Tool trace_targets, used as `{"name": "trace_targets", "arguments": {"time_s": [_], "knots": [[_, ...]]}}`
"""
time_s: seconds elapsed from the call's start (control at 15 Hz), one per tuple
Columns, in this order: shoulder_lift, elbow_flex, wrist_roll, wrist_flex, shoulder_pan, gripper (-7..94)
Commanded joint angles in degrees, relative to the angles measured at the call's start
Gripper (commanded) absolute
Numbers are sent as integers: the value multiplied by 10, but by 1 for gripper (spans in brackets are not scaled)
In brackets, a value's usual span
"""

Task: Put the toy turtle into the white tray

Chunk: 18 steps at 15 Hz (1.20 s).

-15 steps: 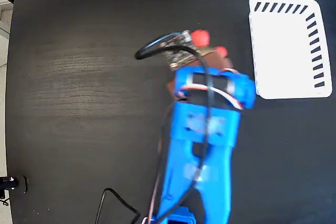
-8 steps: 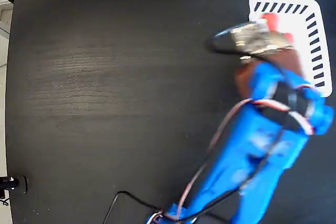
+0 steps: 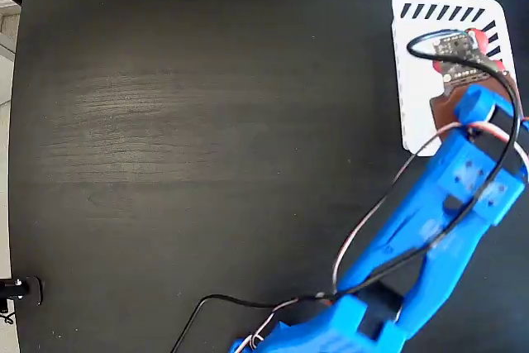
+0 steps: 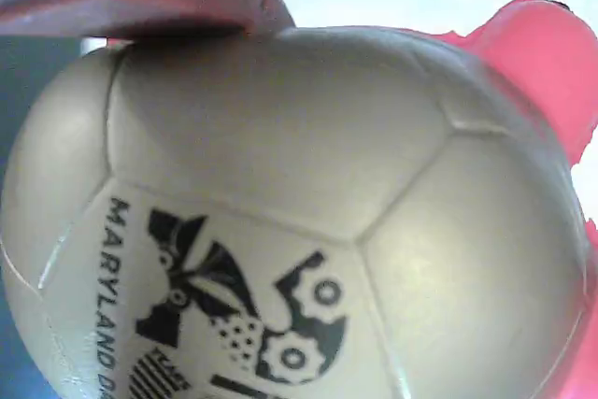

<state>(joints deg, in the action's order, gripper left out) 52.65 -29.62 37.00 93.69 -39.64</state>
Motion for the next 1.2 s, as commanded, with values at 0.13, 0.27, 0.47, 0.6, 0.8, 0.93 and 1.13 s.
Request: {"name": "trace_targets", "arguments": {"time_s": [0.13,0.27,0.47,0.6,0.8,0.93,1.13], "knots": [[-105,182,-24,0,-11,-4],[-149,222,-35,-5,-11,-4],[-171,222,-43,-12,-10,-4],[-171,211,-35,-18,-7,-3],[-171,193,-31,-18,-1,20],[-171,170,-40,-17,5,45],[-171,146,-47,-19,9,53]]}}
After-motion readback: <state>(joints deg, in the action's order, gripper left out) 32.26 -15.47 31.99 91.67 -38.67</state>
